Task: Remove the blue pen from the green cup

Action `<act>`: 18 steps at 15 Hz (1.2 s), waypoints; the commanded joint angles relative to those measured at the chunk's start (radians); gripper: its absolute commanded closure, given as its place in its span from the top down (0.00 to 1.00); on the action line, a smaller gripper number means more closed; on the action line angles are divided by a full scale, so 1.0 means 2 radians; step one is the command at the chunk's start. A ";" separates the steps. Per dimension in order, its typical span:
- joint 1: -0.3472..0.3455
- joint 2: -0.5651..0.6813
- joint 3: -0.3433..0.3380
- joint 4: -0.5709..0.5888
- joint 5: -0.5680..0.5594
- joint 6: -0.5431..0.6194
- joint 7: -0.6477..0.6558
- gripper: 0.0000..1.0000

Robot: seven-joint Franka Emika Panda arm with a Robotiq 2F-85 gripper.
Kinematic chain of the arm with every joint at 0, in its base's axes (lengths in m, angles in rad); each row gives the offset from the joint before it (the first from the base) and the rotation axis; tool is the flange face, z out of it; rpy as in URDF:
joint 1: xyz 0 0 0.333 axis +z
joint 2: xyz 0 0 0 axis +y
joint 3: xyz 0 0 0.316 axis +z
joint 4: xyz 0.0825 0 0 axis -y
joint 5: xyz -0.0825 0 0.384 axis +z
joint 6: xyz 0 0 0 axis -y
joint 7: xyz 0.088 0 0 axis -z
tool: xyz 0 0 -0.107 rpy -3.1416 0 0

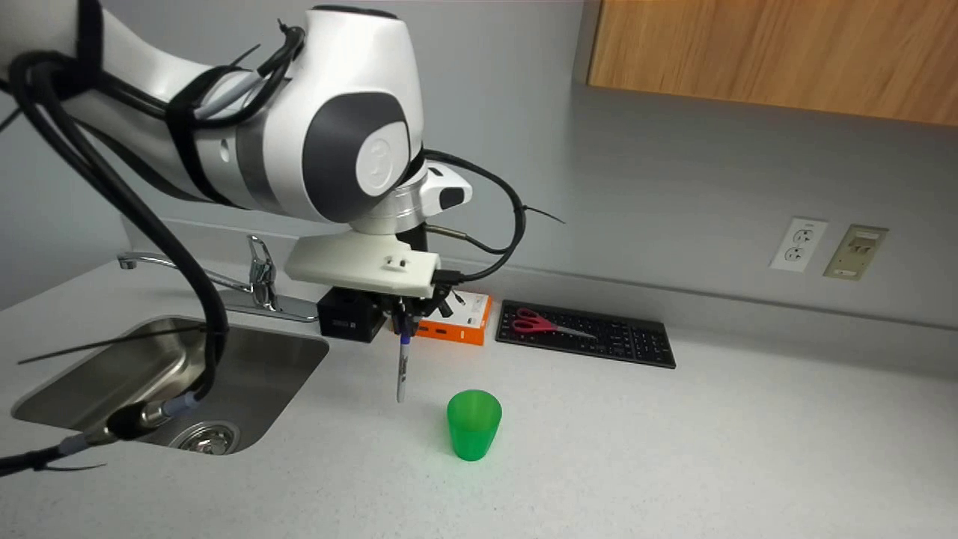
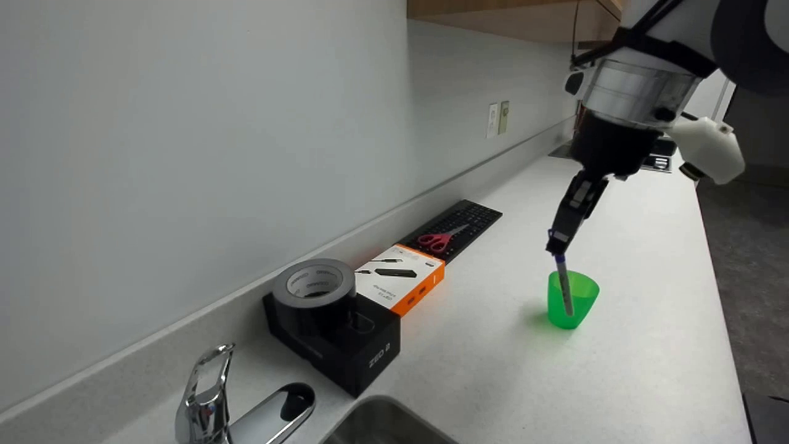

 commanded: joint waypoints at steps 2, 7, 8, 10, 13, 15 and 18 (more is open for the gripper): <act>0.015 0.066 0.020 0.021 -0.008 -0.032 0.028 0.04; 0.016 0.139 0.025 0.058 -0.012 -0.060 0.053 0.04; 0.017 0.151 0.024 0.064 -0.013 -0.059 0.056 0.04; 0.018 0.167 0.023 0.076 -0.016 -0.057 0.064 0.04; 0.020 0.180 0.022 0.085 -0.023 -0.048 0.075 0.47; 0.022 0.184 0.020 0.089 -0.028 -0.042 0.082 0.62; 0.022 0.184 0.020 0.094 -0.030 -0.041 0.086 0.86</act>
